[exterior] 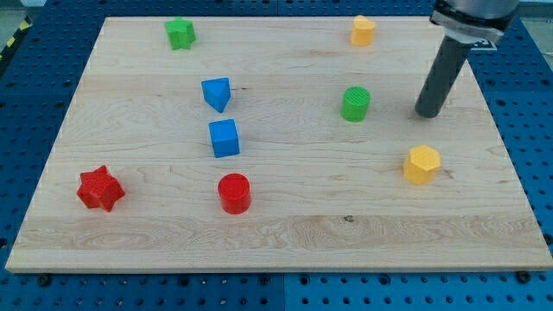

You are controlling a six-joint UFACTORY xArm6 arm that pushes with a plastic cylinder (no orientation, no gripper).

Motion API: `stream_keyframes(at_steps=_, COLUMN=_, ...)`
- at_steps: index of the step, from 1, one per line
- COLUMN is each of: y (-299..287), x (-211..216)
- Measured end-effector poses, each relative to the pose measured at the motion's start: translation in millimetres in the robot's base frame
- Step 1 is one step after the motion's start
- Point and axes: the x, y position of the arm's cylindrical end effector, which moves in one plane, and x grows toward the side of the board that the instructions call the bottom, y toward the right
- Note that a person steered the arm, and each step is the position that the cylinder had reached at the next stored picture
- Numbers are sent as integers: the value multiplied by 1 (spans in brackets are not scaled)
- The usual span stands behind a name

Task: Place the yellow hexagon parallel to the red circle

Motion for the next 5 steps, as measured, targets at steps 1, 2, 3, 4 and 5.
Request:
stream_keyframes(at_steps=1, y=-29, x=6)
stream_keyframes(at_steps=2, y=-32, x=12)
stream_keyframes(at_steps=3, y=-14, x=46)
stream_keyframes(at_steps=4, y=-37, x=73)
stream_keyframes(at_steps=5, y=-69, x=70)
